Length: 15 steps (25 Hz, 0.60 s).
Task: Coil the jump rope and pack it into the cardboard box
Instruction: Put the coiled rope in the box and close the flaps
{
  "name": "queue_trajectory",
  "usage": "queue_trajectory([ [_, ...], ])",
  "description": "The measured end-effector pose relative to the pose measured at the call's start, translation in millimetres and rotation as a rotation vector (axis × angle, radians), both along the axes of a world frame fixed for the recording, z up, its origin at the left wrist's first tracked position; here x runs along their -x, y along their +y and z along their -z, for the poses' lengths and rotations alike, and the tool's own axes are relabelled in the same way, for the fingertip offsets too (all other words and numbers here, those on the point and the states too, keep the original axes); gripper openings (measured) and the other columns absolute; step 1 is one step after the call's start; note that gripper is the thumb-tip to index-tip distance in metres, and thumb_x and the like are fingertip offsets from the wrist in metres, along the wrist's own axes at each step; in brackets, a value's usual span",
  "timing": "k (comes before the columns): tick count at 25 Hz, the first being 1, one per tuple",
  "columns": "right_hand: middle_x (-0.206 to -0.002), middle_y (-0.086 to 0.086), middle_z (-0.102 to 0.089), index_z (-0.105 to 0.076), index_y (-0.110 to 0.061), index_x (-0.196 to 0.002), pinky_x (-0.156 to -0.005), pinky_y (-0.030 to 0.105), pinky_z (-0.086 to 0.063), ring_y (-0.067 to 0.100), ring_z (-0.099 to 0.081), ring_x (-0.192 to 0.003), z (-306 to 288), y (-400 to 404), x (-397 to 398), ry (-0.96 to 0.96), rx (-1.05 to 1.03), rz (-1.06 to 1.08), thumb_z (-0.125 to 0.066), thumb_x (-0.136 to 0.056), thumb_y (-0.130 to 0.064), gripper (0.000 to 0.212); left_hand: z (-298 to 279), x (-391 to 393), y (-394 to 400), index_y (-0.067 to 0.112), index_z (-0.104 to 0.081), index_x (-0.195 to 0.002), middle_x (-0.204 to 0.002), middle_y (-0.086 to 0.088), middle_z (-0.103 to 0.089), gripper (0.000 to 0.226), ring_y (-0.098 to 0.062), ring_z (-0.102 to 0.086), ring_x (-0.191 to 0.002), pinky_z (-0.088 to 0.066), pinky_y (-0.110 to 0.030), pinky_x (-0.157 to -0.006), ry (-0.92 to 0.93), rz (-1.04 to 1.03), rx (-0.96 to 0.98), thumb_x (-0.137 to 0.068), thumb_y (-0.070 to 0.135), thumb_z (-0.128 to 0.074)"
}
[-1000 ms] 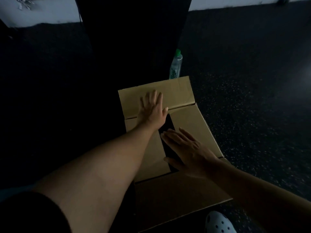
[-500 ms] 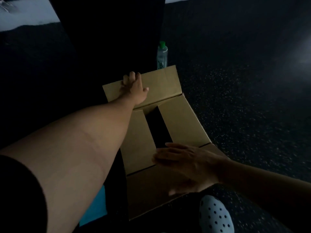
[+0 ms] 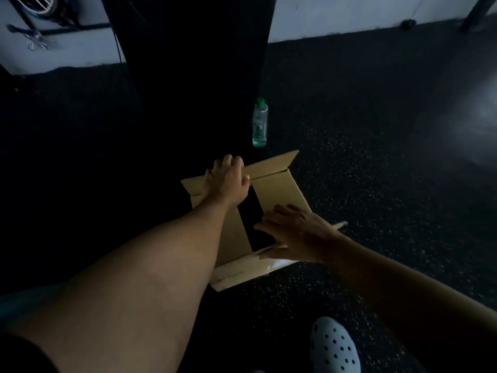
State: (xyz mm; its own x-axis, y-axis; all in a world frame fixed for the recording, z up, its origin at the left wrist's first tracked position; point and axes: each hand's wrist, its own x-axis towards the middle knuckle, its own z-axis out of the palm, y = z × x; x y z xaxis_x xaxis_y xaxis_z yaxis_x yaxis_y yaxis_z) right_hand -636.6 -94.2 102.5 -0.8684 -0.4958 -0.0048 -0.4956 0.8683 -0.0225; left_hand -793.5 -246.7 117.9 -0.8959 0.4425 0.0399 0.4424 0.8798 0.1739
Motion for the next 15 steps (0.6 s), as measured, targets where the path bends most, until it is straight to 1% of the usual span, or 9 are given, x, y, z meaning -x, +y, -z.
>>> queue_trajectory([
  [1,-0.113,0.004,-0.071,-0.071,-0.016,-0.124,-0.079,0.037,-0.056,0.025,-0.067,-0.096,-1,5,11,0.050,0.031,0.052,-0.062,-0.088,-0.066,0.062,-1,-6,-2,0.019,-0.060,-0.120,-0.128,-0.007,-0.058,0.027,-0.032,-0.057,-0.118,-0.045,-0.040,-0.088,-0.044,0.009,-0.025,-0.101,0.036,-0.051],
  [3,-0.112,0.004,-0.070,-0.071,-0.016,-0.120,-0.078,0.039,-0.055,0.026,-0.065,-0.094,3,9,25,0.080,0.080,0.132,-0.064,-0.087,-0.068,0.062,1,-16,-5,0.019,-0.068,-0.111,-0.121,-0.005,-0.064,0.024,-0.030,-0.063,-0.111,-0.041,-0.032,-0.078,-0.169,0.029,-0.044,-0.101,0.031,-0.050],
  [4,-0.115,0.004,-0.068,-0.069,-0.017,-0.124,-0.081,0.041,-0.055,0.026,-0.064,-0.097,9,9,29,0.081,0.090,0.171,-0.061,-0.089,-0.068,0.062,4,-19,-5,0.019,-0.072,-0.111,-0.122,-0.005,-0.067,0.026,-0.030,-0.065,-0.110,-0.041,-0.030,-0.076,-0.241,0.035,-0.043,-0.101,0.030,-0.051],
  [6,-0.128,0.006,-0.065,-0.062,-0.017,-0.135,-0.092,0.044,-0.052,0.028,-0.063,-0.110,25,10,38,0.068,0.117,0.252,-0.053,-0.095,-0.067,0.065,14,-24,-8,0.019,-0.075,-0.115,-0.126,-0.006,-0.070,0.031,-0.030,-0.065,-0.114,-0.048,-0.032,-0.084,-0.307,-0.007,-0.088,-0.102,0.032,-0.050],
  [8,-0.145,0.010,-0.061,-0.055,-0.015,-0.146,-0.107,0.048,-0.048,0.032,-0.060,-0.129,41,14,48,0.018,0.126,0.324,-0.045,-0.100,-0.060,0.066,32,-33,-10,0.019,-0.072,-0.118,-0.129,-0.004,-0.068,0.035,-0.029,-0.062,-0.120,-0.046,-0.036,-0.094,-0.239,-0.045,-0.093,-0.105,0.034,-0.043],
  [9,-0.150,0.012,-0.058,-0.053,-0.015,-0.149,-0.111,0.051,-0.044,0.034,-0.057,-0.136,51,15,52,0.005,0.126,0.338,-0.042,-0.101,-0.056,0.065,44,-38,-10,0.019,-0.070,-0.120,-0.131,-0.003,-0.066,0.040,-0.028,-0.058,-0.124,-0.043,-0.039,-0.098,-0.183,-0.025,-0.046,-0.106,0.035,-0.036],
  [11,-0.154,0.014,-0.056,-0.053,-0.015,-0.150,-0.115,0.056,-0.041,0.038,-0.054,-0.141,70,14,62,-0.021,0.095,0.325,-0.037,-0.101,-0.050,0.062,73,-47,-11,0.020,-0.068,-0.125,-0.136,-0.002,-0.065,0.050,-0.028,-0.055,-0.129,-0.039,-0.044,-0.103,-0.078,0.047,0.022,-0.103,0.036,-0.027],
  [14,-0.161,0.013,-0.047,-0.049,-0.014,-0.154,-0.121,0.059,-0.033,0.037,-0.044,-0.149,91,13,73,-0.067,0.129,0.312,-0.031,-0.098,-0.047,0.067,109,-49,-23,0.019,-0.076,-0.117,-0.128,-0.003,-0.073,0.047,-0.031,-0.066,-0.123,-0.049,-0.048,-0.100,0.024,0.132,-0.017,-0.095,0.036,-0.038],
  [15,-0.164,0.013,-0.043,-0.046,-0.014,-0.156,-0.123,0.058,-0.031,0.035,-0.039,-0.152,100,14,75,-0.067,0.137,0.300,-0.031,-0.099,-0.046,0.067,122,-49,-26,0.020,-0.077,-0.116,-0.129,-0.003,-0.073,0.045,-0.031,-0.066,-0.123,-0.049,-0.049,-0.102,0.050,0.140,-0.030,-0.095,0.036,-0.042],
])
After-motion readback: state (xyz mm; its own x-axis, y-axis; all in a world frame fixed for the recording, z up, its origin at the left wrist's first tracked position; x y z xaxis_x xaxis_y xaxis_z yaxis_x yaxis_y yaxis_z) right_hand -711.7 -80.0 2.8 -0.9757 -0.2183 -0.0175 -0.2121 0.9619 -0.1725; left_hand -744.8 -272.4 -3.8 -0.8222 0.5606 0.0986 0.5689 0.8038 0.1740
